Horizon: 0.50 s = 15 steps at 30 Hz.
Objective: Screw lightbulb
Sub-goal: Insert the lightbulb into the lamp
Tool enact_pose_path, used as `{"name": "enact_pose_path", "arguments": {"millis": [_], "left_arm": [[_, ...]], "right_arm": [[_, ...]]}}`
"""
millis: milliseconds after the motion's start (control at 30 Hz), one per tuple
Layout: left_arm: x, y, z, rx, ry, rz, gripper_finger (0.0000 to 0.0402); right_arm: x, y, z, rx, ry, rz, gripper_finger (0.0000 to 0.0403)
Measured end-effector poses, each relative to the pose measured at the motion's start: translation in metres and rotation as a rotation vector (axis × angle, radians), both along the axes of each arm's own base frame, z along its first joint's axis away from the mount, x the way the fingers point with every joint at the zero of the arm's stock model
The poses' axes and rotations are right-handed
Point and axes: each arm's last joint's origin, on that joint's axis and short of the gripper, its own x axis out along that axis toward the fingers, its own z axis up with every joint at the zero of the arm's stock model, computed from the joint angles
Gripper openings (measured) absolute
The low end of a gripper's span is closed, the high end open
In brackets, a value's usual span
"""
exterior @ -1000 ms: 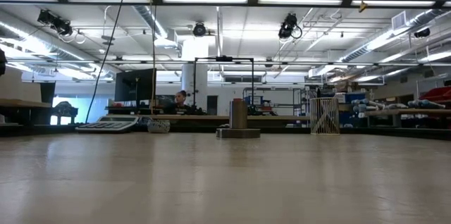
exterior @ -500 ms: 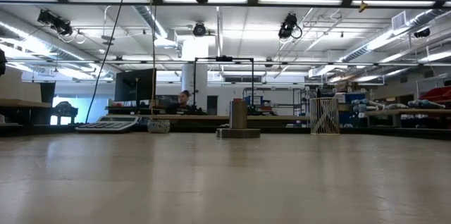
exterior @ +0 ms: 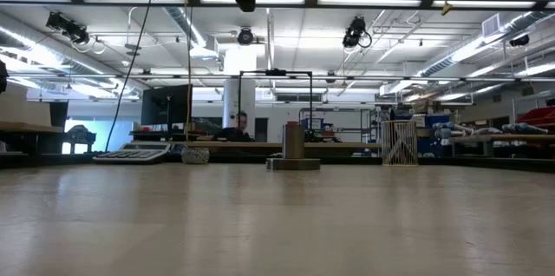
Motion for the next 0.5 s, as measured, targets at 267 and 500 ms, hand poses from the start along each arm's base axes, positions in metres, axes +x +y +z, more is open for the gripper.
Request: {"name": "enact_pose_path", "arguments": {"millis": [267, 500], "left_arm": [[0.0024, 0.0001, 0.007, -0.014, 0.009, 0.001, 0.0107], [0.0049, 0.0014, -0.0009, 0.033, 0.088, 0.051, 0.0106]], "right_arm": [[0.0001, 0.0007, -0.0005, 0.012, 0.006, 0.022, 0.0321], [0.0004, 0.0004, -0.0037, 0.005, 0.039, 0.023, 0.0306]]}}
